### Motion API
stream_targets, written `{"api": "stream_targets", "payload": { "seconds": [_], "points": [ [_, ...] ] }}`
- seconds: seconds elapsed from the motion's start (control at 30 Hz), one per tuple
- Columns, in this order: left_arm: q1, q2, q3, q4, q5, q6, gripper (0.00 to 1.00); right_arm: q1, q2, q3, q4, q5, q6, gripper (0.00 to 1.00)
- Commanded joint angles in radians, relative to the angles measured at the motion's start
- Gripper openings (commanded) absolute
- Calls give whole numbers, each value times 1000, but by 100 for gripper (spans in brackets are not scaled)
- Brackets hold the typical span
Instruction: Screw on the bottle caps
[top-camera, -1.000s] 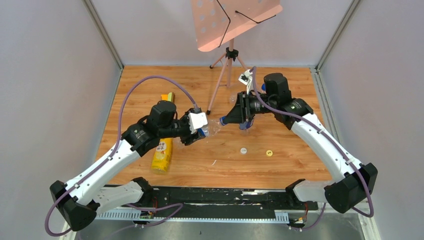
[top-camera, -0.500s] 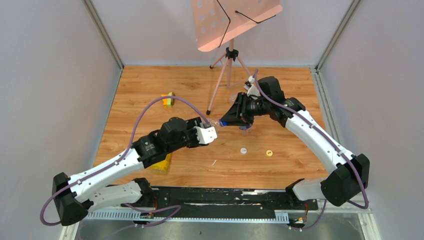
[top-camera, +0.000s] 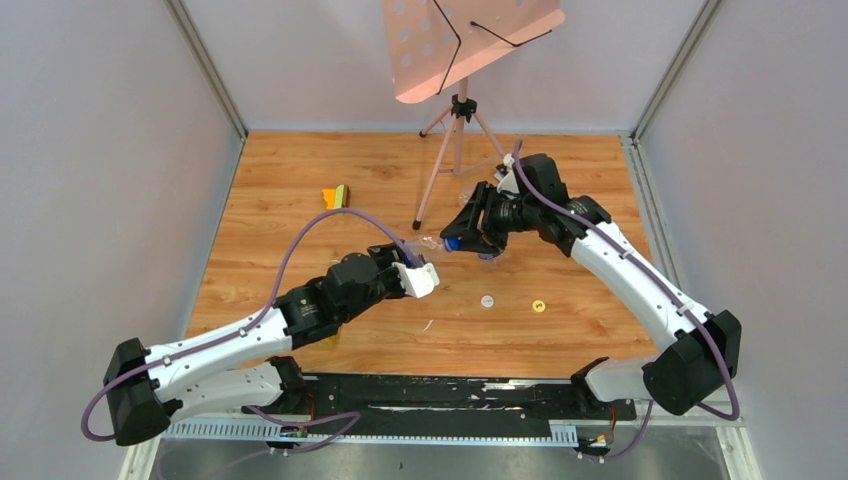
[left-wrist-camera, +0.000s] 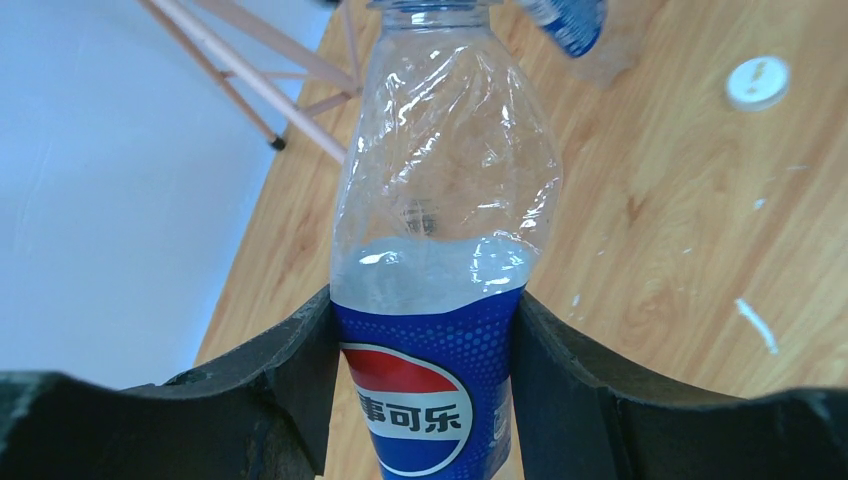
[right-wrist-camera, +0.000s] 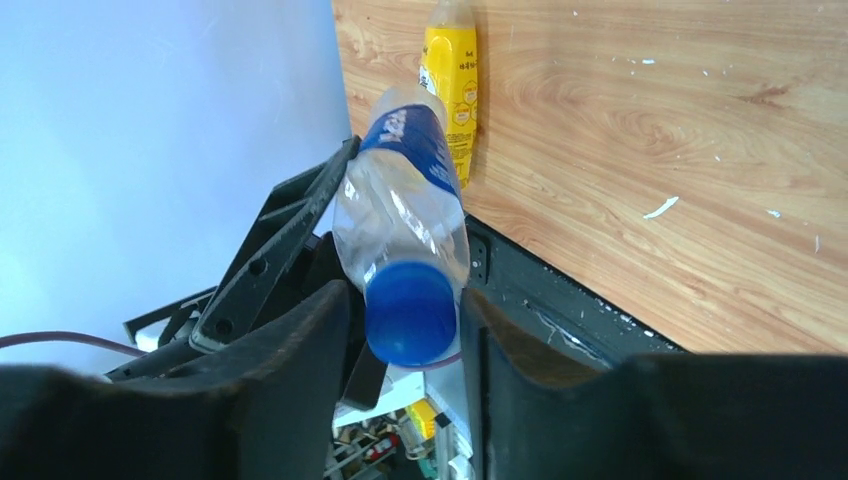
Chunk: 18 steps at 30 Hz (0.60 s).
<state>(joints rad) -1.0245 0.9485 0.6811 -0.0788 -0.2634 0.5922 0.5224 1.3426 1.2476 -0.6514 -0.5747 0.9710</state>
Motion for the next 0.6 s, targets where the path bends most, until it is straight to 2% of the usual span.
{"api": "stream_targets", "payload": {
  "seconds": [0.0,0.1,0.3,0.43,0.57],
  "points": [
    [-30,-45,-16,132,65,-87,0,30,-34,66,34,61,-4,52],
    [-31,-56,-38,90,52,-126,0,30,-53,91,35,97,-34,63],
    [-28,-39,-42,-36,81,-215,0,29,-87,162,37,148,-187,69],
    [51,-47,-23,-93,268,-310,0,29,-137,162,68,145,-391,70],
    [183,-59,4,-105,587,-360,0,28,-219,108,113,56,-705,70]
  ]
}}
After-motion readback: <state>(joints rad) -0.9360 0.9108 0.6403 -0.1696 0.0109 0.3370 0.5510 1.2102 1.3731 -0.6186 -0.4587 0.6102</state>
